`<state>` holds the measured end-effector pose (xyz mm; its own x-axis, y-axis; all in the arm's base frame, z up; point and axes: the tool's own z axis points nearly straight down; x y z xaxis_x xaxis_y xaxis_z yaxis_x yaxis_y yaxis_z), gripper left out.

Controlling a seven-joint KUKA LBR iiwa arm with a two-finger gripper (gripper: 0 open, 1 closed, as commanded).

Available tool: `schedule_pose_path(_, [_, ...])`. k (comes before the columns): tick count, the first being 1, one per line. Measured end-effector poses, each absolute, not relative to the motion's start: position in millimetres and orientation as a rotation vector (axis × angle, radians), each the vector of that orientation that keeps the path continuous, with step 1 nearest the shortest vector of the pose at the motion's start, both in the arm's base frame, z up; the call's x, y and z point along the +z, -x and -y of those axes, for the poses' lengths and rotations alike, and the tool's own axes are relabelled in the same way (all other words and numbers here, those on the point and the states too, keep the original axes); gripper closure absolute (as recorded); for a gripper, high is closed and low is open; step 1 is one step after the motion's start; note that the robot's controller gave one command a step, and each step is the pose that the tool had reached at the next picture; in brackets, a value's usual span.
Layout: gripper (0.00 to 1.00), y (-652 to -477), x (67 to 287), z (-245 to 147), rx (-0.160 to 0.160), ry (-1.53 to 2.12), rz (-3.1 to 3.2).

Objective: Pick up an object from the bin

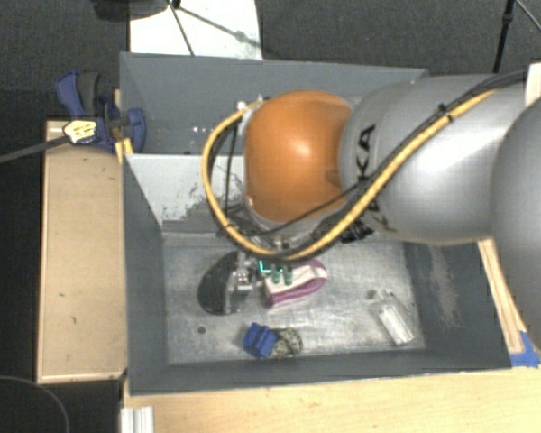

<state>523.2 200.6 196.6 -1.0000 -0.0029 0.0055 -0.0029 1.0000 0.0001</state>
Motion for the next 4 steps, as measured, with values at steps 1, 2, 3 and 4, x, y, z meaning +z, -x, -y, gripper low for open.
schedule_pose_path(1, [0.0,-564.4,70,-169,0.0,-0.701,3.061])
schedule_pose_path(2, [0.0,-569.8,102,-174,-0.001,-1.138,2.936])
schedule_pose_path(3, [0.0,-583.9,120,-193,-0.002,-1.255,2.889])
schedule_pose_path(4, [0.0,-587.7,71,-182,-0.001,-1.447,2.792])
